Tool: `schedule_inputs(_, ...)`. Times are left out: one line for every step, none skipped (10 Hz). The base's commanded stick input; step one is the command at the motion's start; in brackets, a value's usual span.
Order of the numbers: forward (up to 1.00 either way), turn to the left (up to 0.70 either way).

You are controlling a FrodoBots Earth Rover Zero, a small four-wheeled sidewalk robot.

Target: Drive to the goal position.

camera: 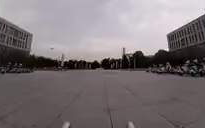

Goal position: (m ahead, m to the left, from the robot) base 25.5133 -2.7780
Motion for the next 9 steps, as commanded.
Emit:
schedule_inputs(0.60, 0.00)
schedule_inputs(0.60, 0.00)
schedule_inputs(0.60, 0.00)
schedule_inputs(0.60, 0.00)
schedule_inputs(0.60, 0.05)
schedule_inputs(0.60, 0.14)
schedule_inputs(0.60, 0.15)
schedule_inputs(0.60, 0.09)
schedule_inputs(0.60, 0.00)
